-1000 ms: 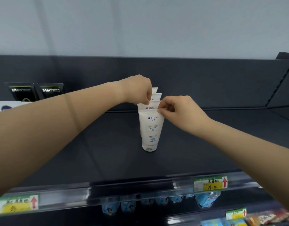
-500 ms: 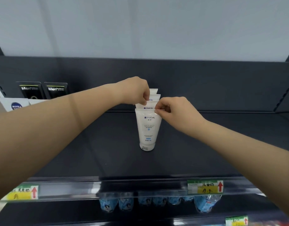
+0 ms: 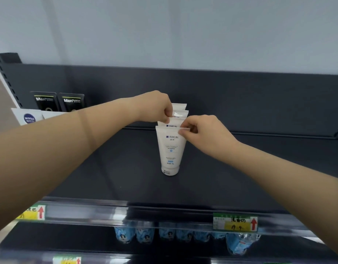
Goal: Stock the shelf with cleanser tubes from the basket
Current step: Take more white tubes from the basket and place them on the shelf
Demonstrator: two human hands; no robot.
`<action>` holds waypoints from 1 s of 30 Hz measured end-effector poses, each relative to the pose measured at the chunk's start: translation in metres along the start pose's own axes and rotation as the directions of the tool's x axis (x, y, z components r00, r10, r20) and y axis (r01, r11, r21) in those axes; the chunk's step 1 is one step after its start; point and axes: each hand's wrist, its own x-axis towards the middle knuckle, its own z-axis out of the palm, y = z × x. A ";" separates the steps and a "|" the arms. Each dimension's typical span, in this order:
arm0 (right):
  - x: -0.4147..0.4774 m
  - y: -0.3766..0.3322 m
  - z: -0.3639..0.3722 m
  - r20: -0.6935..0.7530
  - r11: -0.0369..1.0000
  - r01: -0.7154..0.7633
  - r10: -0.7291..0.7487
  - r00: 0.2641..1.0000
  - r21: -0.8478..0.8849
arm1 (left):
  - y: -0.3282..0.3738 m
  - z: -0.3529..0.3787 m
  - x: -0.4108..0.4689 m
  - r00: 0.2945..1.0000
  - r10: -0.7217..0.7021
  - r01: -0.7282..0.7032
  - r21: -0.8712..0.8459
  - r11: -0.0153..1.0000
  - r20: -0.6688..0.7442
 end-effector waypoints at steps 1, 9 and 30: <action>0.000 0.000 -0.001 0.007 1.000 0.000 0.000 1.000 0.007 | 0.000 0.000 -0.001 1.000 -0.003 0.003 0.016 1.000 0.006; 0.003 -0.003 -0.006 -0.012 0.995 0.071 -0.072 0.997 -0.071 | 0.005 -0.002 -0.017 0.996 -0.086 0.086 0.002 0.996 -0.032; 0.008 -0.132 0.066 0.044 0.827 0.524 -0.527 0.849 -0.205 | -0.040 -0.003 -0.211 0.871 -0.336 0.448 0.301 0.842 -0.358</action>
